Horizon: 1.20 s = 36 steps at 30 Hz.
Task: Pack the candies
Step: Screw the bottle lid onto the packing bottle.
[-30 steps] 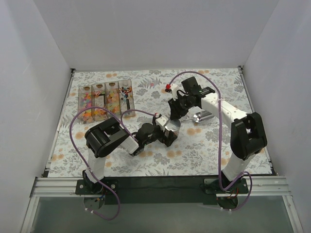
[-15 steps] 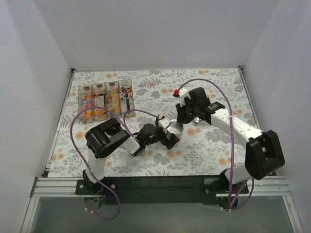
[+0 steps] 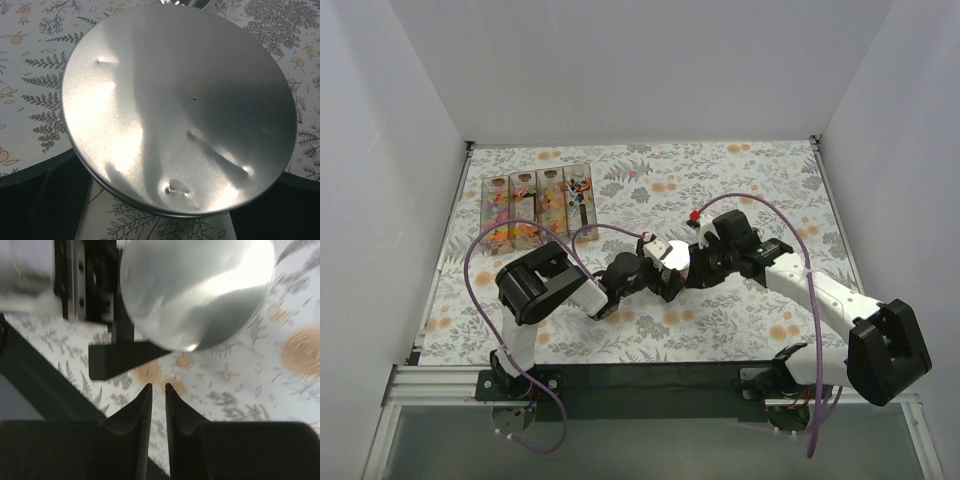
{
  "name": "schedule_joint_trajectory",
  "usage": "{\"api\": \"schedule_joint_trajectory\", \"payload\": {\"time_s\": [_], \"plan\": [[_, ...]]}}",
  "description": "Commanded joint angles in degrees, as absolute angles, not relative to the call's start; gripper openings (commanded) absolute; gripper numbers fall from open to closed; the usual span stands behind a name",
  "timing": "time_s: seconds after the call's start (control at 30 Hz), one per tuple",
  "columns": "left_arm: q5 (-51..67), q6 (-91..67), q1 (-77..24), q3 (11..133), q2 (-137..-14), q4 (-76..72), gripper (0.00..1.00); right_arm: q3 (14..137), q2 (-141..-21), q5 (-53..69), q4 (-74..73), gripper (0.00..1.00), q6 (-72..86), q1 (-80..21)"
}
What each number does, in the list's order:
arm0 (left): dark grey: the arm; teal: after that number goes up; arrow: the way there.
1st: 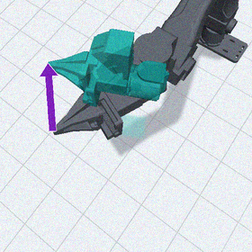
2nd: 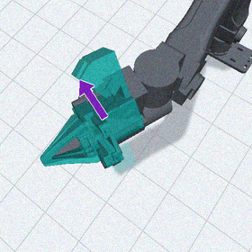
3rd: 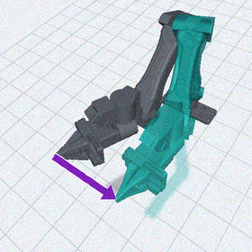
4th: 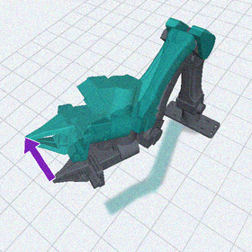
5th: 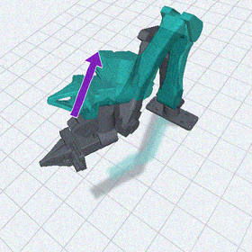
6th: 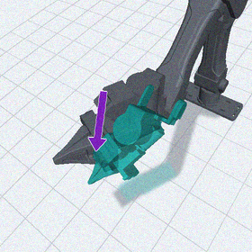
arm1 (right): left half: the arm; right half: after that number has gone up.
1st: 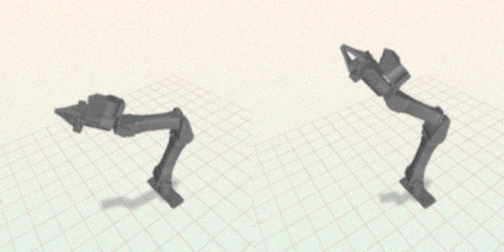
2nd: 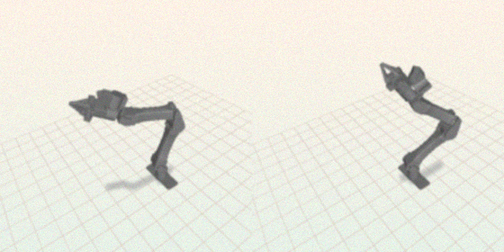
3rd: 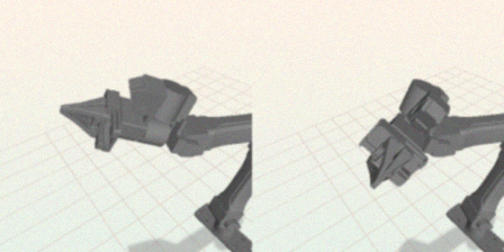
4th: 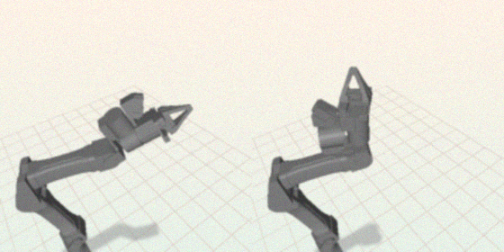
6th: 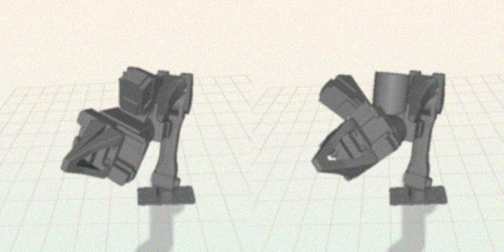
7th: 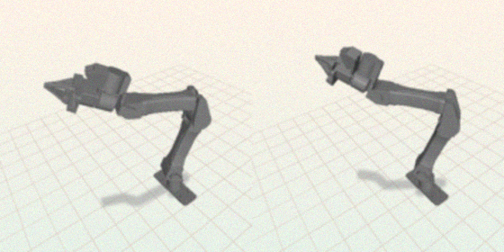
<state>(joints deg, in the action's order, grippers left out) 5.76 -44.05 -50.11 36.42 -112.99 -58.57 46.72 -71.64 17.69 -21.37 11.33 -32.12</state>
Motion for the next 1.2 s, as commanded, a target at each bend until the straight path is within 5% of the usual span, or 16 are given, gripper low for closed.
{"api": "schedule_joint_trajectory", "payload": {"time_s": [0.0, 0.37, 0.6, 0.87, 1.07, 1.17], "plan": [[3.0, -46.1, -49.6, 35.4, -115.2, -49.1, 0.98, 46.4, -71.5, 21.0, -29.6, 0.23, 13.7, -33.1], [4.7, -46.0, -49.5, 34.8, -115.3, -50.1, 0.98, 68.3, -83.6, 27.8, -33.3, 0.43, -2.5, -23.4], [4.6, -46.0, -49.6, 35.2, -115.2, -49.3, 0.98, 76.4, -94.9, 31.7, -33.9, 0.46, -7.0, -25.2], [4.5, -46.3, -49.6, 35.8, -115.4, -48.7, 0.98, 75.1, -97.1, 31.5, -34.7, 0.44, -8.8, -26.8], [4.0, -46.5, -49.6, 36.2, -115.7, -48.1, 0.98, 68.8, -92.4, 29.6, -35.6, 0.26, -7.7, -28.0], [1.9, -46.4, -49.5, 36.9, -115.8, -46.8, 0.98, 64.0, -89.5, 29.2, -35.9, 0.25, -5.3, -28.6]]}}
